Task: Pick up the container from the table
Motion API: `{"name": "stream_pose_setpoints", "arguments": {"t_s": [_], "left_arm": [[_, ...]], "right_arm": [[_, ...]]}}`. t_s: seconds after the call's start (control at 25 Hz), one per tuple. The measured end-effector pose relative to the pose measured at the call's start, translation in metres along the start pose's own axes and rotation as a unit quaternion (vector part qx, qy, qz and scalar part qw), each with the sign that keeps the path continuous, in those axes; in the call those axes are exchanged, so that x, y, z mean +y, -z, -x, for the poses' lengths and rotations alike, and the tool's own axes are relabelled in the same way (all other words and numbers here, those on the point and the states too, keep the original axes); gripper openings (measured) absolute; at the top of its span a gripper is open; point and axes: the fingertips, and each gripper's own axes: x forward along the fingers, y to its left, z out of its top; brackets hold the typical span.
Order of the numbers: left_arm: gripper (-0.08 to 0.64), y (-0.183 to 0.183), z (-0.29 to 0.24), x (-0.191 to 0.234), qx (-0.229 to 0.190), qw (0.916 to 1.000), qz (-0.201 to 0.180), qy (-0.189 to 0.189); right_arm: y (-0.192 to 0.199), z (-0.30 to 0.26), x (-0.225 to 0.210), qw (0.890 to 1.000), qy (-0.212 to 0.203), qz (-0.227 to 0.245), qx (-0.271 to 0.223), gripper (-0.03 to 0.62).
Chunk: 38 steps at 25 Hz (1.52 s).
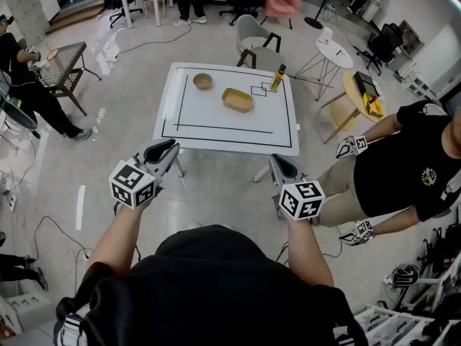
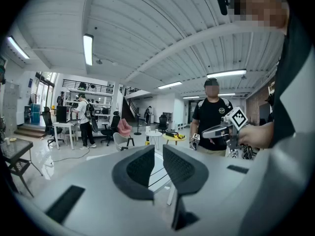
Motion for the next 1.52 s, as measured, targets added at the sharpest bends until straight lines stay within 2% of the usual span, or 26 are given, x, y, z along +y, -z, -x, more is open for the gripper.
{"name": "stream_pose_setpoints", "arguments": {"t_s": [0.92, 1.2, 1.52], "left_arm": [[0.057, 0.012, 0.022, 0.08, 0.001, 0.9995, 0.006, 0.03], [0.057, 0.024, 0.018, 0.086, 0.012, 0.9991, 0.01, 0.04], [0.057, 0.022, -0.001, 0.089, 0.016, 0.9987, 0.009, 0.047]], "right_arm": [[-0.001, -0.051, 0.044, 0.999, 0.043, -0.029, -0.004, 0.006], [0.004, -0.058, 0.042, 0.998, 0.052, -0.034, 0.0, 0.006], [0.007, -0.069, 0.031, 0.998, 0.048, -0.037, 0.009, 0.006]]}}
